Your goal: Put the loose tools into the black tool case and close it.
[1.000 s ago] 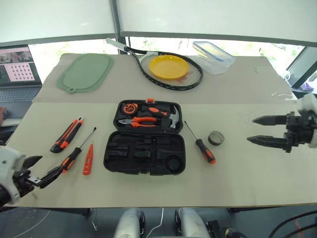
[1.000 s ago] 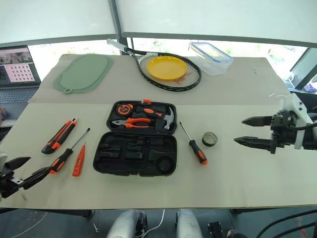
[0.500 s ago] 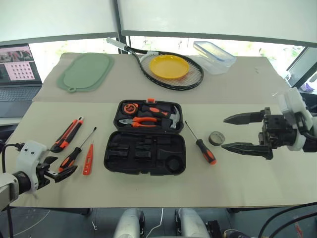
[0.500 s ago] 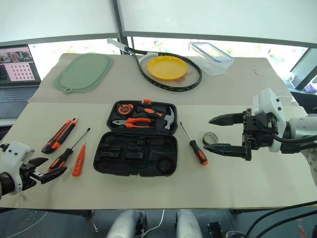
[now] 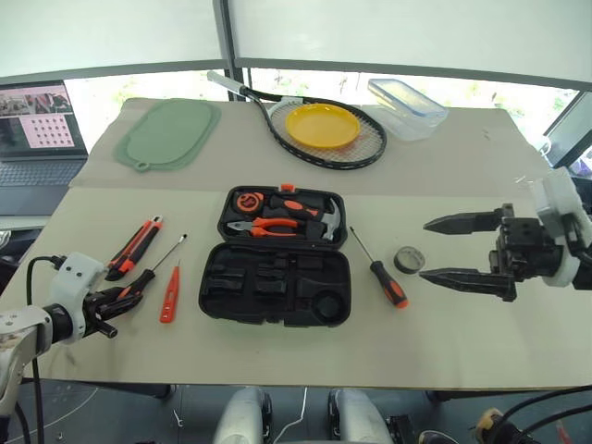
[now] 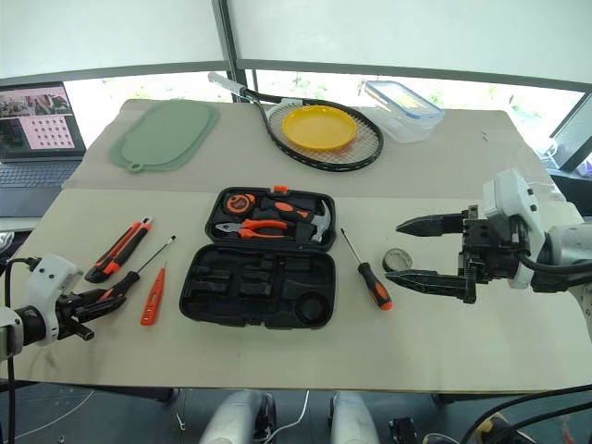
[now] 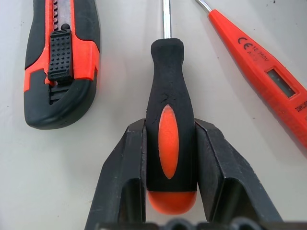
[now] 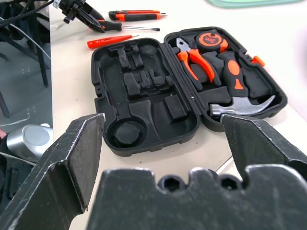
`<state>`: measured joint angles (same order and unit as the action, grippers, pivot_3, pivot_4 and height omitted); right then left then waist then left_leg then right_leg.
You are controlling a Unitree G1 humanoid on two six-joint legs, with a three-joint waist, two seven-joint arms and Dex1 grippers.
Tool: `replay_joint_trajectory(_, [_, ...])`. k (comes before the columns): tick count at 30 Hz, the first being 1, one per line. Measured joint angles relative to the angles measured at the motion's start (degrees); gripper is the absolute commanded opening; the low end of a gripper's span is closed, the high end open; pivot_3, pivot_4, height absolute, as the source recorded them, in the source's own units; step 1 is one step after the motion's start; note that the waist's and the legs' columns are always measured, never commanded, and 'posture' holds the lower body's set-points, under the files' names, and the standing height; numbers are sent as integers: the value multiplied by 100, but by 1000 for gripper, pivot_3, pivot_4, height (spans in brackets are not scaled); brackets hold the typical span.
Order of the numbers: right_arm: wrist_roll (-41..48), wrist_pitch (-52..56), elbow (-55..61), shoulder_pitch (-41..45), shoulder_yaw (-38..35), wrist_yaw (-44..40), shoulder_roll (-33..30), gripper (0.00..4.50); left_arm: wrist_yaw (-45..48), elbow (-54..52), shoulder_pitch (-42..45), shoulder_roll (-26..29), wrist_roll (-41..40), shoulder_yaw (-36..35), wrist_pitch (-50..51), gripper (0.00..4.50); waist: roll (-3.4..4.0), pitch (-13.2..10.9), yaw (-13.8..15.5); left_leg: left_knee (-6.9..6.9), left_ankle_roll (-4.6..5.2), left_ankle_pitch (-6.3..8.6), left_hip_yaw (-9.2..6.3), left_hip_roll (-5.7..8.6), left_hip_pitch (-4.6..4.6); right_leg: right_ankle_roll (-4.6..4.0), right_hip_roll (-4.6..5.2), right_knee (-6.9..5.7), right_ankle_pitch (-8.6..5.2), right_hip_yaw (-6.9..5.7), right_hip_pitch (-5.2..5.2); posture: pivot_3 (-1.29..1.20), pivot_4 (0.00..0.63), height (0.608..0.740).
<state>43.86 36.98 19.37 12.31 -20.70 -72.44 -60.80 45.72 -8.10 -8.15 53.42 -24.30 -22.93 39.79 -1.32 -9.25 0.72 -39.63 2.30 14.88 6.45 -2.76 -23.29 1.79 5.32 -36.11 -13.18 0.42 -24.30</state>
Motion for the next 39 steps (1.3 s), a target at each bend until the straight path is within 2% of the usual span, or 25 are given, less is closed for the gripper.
replay_joint_trajectory(4, [-116,-195,-141,-456,-239,-128,-3,4500,338,-719,337,-135,-920,-434,296,898,-21,-7,32,-10,2,0,-9,2,-21,14,3,4,8,-12,-2,0,150,738])
replay_joint_trajectory(8, [-149,-326,-130,-669,-340,-174,19,4500,852,-1364,980,452,-1173,-238,137,898,-13,-2,1,-4,3,1,-1,7,-4,17,-3,5,9,0,7,0,150,738])
replay_joint_trajectory(9, [-167,-375,-143,-736,-370,-187,47,4500,994,-1338,1247,586,-1088,69,87,898,-10,-1,-1,-3,3,1,2,11,-1,17,-8,3,8,2,7,0,150,738])
replay_joint_trajectory(10, [-212,-431,-158,-797,-381,-188,89,4500,1226,-1226,1845,688,-845,716,-68,898,-9,-2,10,-6,1,0,5,22,-2,19,-18,3,7,1,10,0,150,738])
replay_joint_trajectory(14, [-241,-561,-146,-826,-367,-165,166,4500,1867,-714,3189,678,-143,2232,-638,898,-10,-3,3,-7,-1,-3,10,24,-7,27,-30,4,10,7,9,0,150,738])
replay_joint_trajectory(15, [-256,-584,-125,-909,-404,-110,226,4500,2146,-234,3851,456,288,2813,-935,898,-9,-3,9,-11,-1,-4,21,29,-9,28,-36,4,11,7,15,0,150,738])
replay_joint_trajectory(17, [-258,-604,-9,-949,-390,-28,327,4500,2477,350,4576,142,816,3495,-1399,898,-12,-4,26,-17,-2,-5,27,30,-24,33,-39,8,14,4,8,0,150,738])
replay_joint_trajectory(22, [-239,-606,358,-1318,-515,188,441,4500,2917,1810,5387,-515,1799,4446,-2476,898,-14,-5,-6,-24,3,-3,21,32,-39,42,-39,13,12,12,0,0,150,738])
replay_joint_trajectory(25, [-207,-571,544,-1398,-546,377,468,4500,3097,2374,5466,-650,2146,4619,-3087,898,-16,-6,-34,-25,5,-2,8,29,-46,44,-39,13,12,17,-9,0,150,738])
replay_joint_trajectory(39, [7,-275,966,-1381,-667,1139,477,4500,3319,3613,5771,-1324,2509,4561,-4135,898,-17,-7,95,-61,26,7,-4,37,-49,63,-21,3,22,6,8,0,150,738])
